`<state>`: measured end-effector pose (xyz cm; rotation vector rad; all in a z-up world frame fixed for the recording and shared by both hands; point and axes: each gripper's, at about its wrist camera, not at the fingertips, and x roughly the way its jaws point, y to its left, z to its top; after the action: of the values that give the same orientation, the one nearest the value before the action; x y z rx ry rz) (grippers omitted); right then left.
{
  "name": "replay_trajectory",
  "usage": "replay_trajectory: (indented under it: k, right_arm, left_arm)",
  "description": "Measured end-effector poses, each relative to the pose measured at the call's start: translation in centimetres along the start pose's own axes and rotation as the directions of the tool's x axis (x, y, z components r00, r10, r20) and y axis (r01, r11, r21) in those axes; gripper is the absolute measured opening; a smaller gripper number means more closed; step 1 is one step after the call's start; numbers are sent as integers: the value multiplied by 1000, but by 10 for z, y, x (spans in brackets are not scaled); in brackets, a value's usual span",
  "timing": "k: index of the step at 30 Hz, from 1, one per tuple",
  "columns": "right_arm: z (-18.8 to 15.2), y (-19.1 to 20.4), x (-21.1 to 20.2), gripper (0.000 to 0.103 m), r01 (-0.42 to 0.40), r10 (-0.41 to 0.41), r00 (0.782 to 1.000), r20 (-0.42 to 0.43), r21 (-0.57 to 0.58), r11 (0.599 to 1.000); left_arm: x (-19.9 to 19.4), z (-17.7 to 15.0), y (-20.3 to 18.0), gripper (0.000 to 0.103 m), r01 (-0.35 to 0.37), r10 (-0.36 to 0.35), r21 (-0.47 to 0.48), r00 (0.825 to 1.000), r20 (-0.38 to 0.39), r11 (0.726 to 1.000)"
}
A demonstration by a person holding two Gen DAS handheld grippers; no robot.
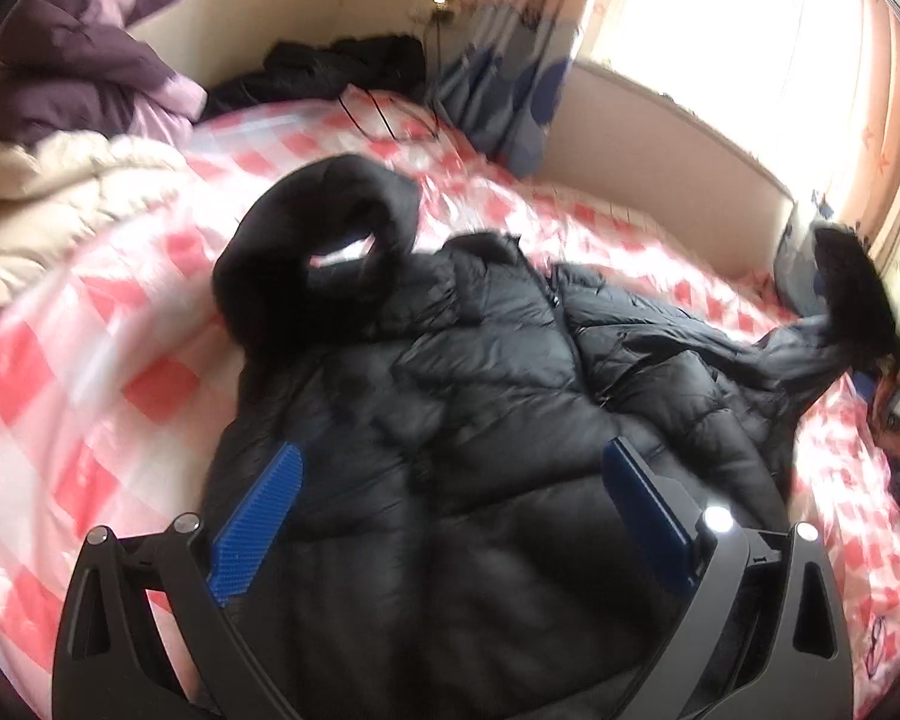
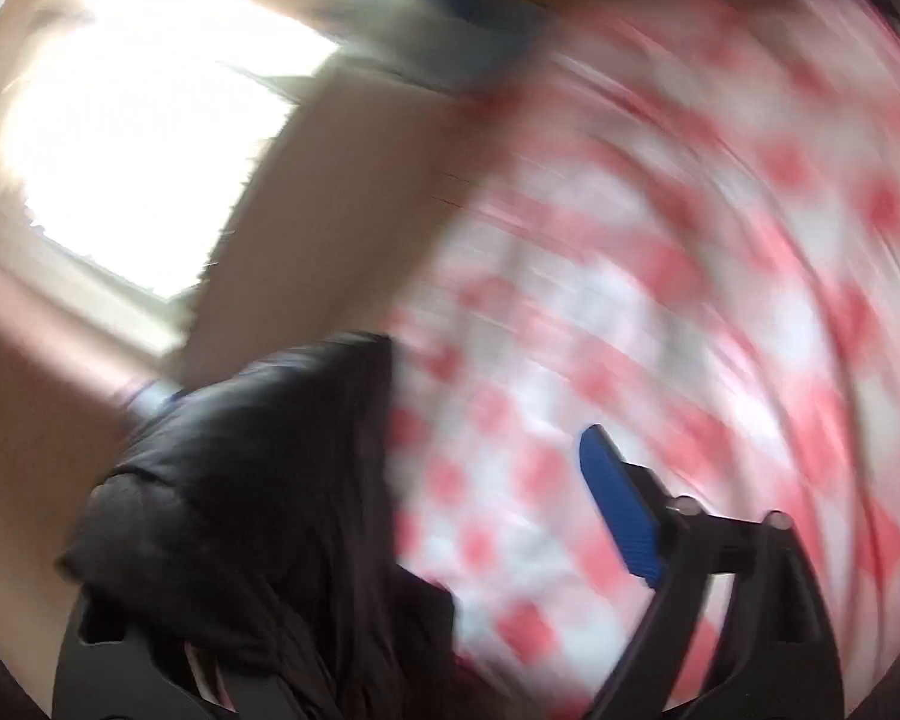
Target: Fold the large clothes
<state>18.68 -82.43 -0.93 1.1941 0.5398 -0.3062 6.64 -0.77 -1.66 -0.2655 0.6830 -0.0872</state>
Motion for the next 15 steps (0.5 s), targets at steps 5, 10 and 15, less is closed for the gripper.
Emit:
replay_trajectory:
  k: [5, 10, 15]
  right_arm:
    - [-10, -135, -30, 84, 56, -55, 998, -6, 146, 988]
    - [-144, -96, -77, 87, -126, -3, 948, -317, -387, 914]
    - [-283, -78, -128, 90, -163, -175, 898, -402, -676, 718]
  left_arm:
    - [10, -6, -12, 96, 5, -4, 48, 999, -36, 999]
    - [0, -6, -20, 96, 40, -38, 81, 999, -26, 996]
    - [-29, -14, -27, 96, 72, -60, 136, 994, -94, 988]
